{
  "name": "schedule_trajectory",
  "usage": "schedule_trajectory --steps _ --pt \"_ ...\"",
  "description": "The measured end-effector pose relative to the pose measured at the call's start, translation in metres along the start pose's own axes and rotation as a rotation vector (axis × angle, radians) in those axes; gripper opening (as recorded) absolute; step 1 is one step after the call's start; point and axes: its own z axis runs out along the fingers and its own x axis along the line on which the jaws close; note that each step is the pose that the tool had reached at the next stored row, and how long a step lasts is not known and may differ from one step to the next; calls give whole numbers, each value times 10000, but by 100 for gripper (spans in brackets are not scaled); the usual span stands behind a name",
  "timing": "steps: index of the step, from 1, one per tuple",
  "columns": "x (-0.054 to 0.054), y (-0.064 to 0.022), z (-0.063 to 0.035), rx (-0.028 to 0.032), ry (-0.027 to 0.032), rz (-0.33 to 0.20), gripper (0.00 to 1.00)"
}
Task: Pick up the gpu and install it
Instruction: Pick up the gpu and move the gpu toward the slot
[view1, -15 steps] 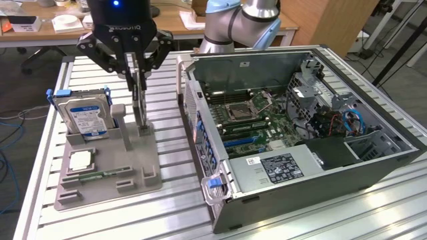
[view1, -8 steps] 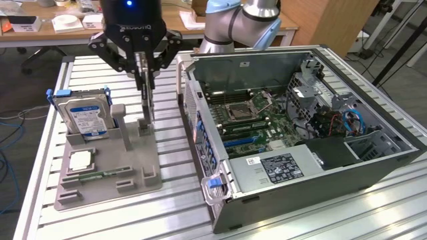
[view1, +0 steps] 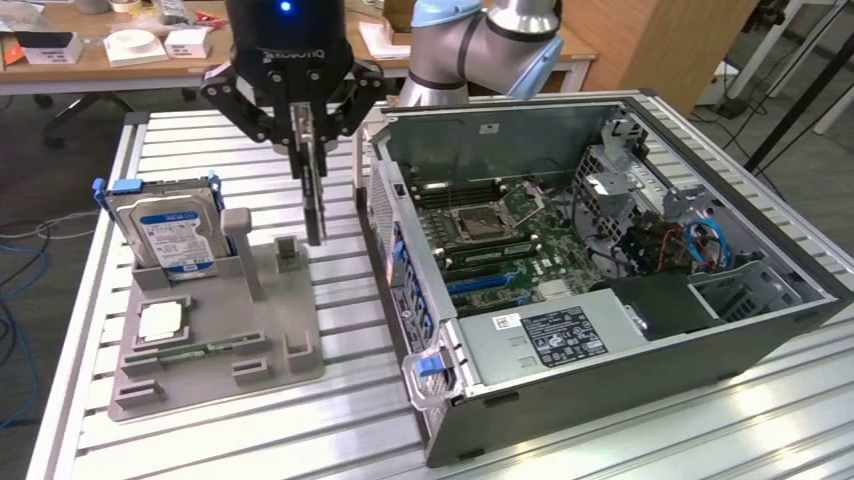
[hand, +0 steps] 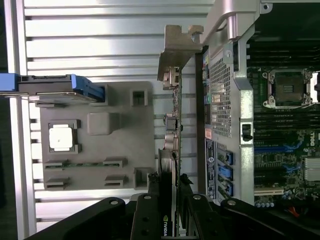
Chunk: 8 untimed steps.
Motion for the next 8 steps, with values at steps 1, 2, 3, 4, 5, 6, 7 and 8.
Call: schedule_trajectory --steps 1,2,3,4,5,6,7,8 --pt "-22 1 0 0 1 0 26" --pt "-47 2 1 0 1 0 26" --pt "-71 4 1 1 0 0 26" --pt "-94 5 2 1 1 0 26" --pt "-117 6 3 0 0 0 26" --pt "-139 7 4 -1 0 -1 26" --pt "-159 8 4 0 0 -1 26" --pt "-182 9 5 0 0 -1 26"
